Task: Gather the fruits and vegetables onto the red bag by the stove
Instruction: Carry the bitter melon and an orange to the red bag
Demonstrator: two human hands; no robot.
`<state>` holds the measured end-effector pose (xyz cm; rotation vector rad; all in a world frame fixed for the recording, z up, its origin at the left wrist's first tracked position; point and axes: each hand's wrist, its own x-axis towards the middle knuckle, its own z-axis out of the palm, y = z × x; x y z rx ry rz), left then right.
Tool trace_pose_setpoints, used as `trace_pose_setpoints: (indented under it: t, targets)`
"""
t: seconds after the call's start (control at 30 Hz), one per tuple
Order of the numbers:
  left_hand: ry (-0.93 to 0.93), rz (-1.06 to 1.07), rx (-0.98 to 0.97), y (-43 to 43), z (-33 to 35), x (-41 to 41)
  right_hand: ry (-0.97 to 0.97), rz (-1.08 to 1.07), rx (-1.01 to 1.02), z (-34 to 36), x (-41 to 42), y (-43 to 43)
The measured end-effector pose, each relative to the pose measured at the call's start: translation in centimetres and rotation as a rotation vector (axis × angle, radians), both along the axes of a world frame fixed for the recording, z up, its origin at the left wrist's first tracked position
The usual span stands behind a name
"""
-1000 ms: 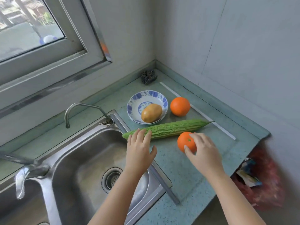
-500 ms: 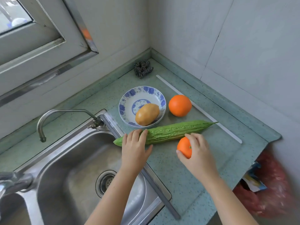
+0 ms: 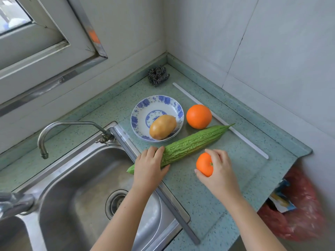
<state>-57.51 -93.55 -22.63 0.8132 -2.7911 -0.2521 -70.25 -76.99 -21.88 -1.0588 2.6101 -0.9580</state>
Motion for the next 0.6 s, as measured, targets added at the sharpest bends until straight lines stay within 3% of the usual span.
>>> trace_pose_setpoints:
  t: [0.6]
  targets:
    - [0.190, 0.121, 0.090, 4.8, 2.3, 4.2, 0.028, -0.026, -0.143, 4.2, 1.9, 2.6]
